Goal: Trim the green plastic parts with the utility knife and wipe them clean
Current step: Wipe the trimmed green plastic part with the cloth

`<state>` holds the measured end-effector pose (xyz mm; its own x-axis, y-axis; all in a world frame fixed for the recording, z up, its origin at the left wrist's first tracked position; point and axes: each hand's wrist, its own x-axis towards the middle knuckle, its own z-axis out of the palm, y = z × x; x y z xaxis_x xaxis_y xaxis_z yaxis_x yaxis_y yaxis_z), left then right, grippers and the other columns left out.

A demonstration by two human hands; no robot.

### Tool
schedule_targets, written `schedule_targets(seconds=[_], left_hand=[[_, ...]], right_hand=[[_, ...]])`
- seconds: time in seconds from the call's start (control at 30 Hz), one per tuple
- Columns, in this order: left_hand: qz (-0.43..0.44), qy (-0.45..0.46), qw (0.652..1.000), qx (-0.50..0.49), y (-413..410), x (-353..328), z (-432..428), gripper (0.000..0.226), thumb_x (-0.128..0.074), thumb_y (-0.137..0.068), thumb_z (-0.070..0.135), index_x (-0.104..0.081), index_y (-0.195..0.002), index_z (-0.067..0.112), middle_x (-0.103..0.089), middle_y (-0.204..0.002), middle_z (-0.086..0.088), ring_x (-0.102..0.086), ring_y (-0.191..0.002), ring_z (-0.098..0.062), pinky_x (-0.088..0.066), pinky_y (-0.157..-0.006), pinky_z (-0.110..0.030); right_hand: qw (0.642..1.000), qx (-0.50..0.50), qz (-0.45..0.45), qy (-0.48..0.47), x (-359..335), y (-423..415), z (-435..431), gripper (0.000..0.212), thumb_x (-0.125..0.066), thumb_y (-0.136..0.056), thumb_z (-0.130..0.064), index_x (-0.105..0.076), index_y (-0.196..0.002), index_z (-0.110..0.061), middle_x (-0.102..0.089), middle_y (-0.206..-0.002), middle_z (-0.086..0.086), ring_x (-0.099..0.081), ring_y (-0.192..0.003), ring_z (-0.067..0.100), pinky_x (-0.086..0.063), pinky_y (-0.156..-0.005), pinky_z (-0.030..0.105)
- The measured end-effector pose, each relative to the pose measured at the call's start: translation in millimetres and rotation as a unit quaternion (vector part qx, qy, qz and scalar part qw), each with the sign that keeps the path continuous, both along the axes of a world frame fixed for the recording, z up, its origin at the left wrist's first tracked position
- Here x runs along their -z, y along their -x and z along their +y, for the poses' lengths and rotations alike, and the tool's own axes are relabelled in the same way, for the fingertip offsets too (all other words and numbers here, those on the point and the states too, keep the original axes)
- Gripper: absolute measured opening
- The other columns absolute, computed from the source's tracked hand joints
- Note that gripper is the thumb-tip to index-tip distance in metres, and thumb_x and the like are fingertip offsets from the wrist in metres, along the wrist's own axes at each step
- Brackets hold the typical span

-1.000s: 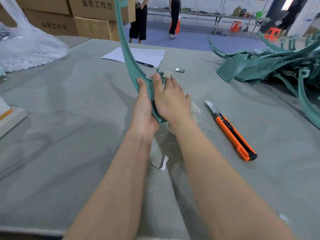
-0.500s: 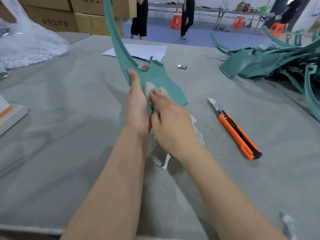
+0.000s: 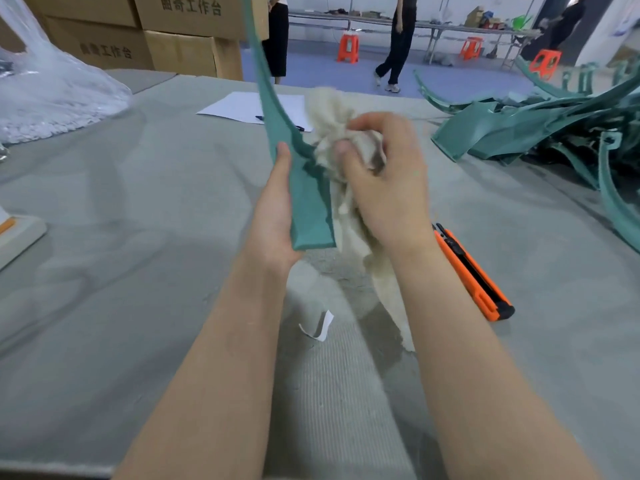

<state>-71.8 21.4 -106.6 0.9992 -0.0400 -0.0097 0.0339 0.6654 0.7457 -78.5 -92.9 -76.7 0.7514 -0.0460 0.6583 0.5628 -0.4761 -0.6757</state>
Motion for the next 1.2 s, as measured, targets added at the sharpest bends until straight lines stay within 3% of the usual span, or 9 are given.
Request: schedule_targets(seconds=[0.13, 0.2, 0.3, 0.47, 0.7, 0.8, 0.9, 1.07, 1.2], left_hand=[[0.008, -0.13, 0.991, 0.031, 1.7, -2.1, -2.0, 0.044, -0.04, -0.098, 0.053, -0.071, -0.095, 0.023, -0.075, -0.091, 0.0, -0.072, -0.084, -0.016, -0.056, -0.064, -0.027], [0.009, -0.24, 0.971, 0.013, 1.3, -0.4, -2.0, 0.04, -0.045, -0.097, 0.052, -0.07, -0.091, 0.021, -0.074, -0.08, 0.004, -0.072, -0.075, -0.015, -0.055, -0.061, -0.026], [-0.028, -0.329, 0.943, 0.023, 4.1, -2.1, -5.6, 0.033, -0.05, -0.097, 0.043, -0.068, -0.084, 0.018, -0.072, -0.069, 0.006, -0.07, -0.062, -0.011, -0.053, -0.053, -0.021], [-0.022, -0.342, 0.939, 0.037, 5.1, -4.3, -7.1, 0.027, -0.053, -0.098, 0.034, -0.069, -0.086, 0.016, -0.073, -0.071, 0.002, -0.07, -0.063, -0.014, -0.055, -0.056, -0.024], [0.032, -0.393, 0.919, 0.008, 3.1, -1.5, 0.6, 0.017, -0.053, -0.098, 0.023, -0.066, -0.099, 0.013, -0.072, -0.085, -0.006, -0.07, -0.076, -0.023, -0.058, -0.074, -0.036], [-0.037, -0.433, 0.901, 0.006, 7.0, -3.7, -3.9, 0.019, -0.048, -0.096, 0.008, -0.062, -0.088, 0.018, -0.071, -0.072, 0.011, -0.067, -0.063, 0.002, -0.054, -0.057, -0.016], [-0.089, -0.467, 0.88, -0.001, 13.5, -6.1, -9.2, 0.027, -0.041, -0.095, 0.0, -0.055, -0.09, 0.023, -0.061, -0.053, 0.026, -0.056, -0.05, 0.017, -0.039, -0.042, -0.003], [-0.121, -0.496, 0.859, 0.029, 17.4, -18.9, -14.1, 0.027, -0.046, -0.095, 0.007, -0.051, -0.113, 0.027, -0.058, -0.094, 0.021, -0.054, -0.082, 0.015, -0.044, -0.069, -0.001], [-0.095, -0.568, 0.814, 0.076, 22.6, -20.9, -7.3, 0.025, -0.052, -0.093, 0.014, -0.058, -0.116, 0.02, -0.066, -0.112, 0.003, -0.062, -0.098, -0.01, -0.051, -0.083, -0.021]], right_hand=[[0.96, 0.036, 0.061, 0.269, 19.5, -22.4, -1.6, 0.045, -0.041, -0.102, -0.033, -0.042, -0.144, -0.016, -0.035, -0.152, 0.007, -0.031, -0.14, 0.03, -0.023, -0.114, 0.044], [0.971, 0.061, 0.048, 0.227, 25.5, -23.8, -5.0, 0.036, -0.04, -0.103, -0.03, -0.056, -0.12, -0.003, -0.053, -0.125, 0.015, -0.051, -0.111, 0.036, -0.039, -0.091, 0.044], [0.977, 0.106, 0.043, 0.183, 32.3, -23.8, -13.1, 0.042, -0.03, -0.104, -0.035, -0.051, -0.079, -0.009, -0.054, -0.084, 0.012, -0.05, -0.08, 0.036, -0.024, -0.063, 0.035], [0.97, 0.179, 0.123, 0.113, 29.3, -34.2, -6.5, 0.055, -0.026, -0.105, -0.033, -0.035, -0.055, -0.015, -0.052, -0.067, 0.012, -0.04, -0.069, 0.03, -0.015, -0.061, 0.031], [0.949, 0.089, 0.206, -0.223, 9.0, -42.3, 0.1, 0.053, -0.023, -0.105, -0.042, -0.061, -0.106, -0.006, -0.061, -0.101, 0.012, -0.055, -0.09, 0.025, -0.042, -0.079, 0.034], [0.962, -0.031, 0.213, -0.168, -3.3, -34.3, 20.0, 0.048, -0.034, -0.103, -0.039, -0.039, -0.138, -0.006, -0.049, -0.115, 0.001, -0.043, -0.091, 0.009, -0.035, -0.072, 0.019], [0.98, 0.002, 0.191, -0.06, 1.3, -40.6, 28.6, 0.05, -0.042, -0.103, -0.021, -0.023, -0.144, -0.001, -0.054, -0.124, 0.013, -0.052, -0.107, 0.024, -0.03, -0.069, 0.018], [0.977, 0.124, 0.161, -0.067, -10.9, -65.1, 20.6, 0.035, -0.03, -0.105, -0.021, -0.051, -0.128, -0.005, -0.06, -0.127, 0.016, -0.053, -0.118, 0.03, -0.03, -0.082, 0.023], [0.938, 0.115, 0.264, -0.193, -14.7, -82.3, 2.1, 0.038, -0.027, -0.104, -0.009, -0.049, -0.133, 0.0, -0.051, -0.137, 0.019, -0.05, -0.124, 0.03, -0.036, -0.086, 0.025]])
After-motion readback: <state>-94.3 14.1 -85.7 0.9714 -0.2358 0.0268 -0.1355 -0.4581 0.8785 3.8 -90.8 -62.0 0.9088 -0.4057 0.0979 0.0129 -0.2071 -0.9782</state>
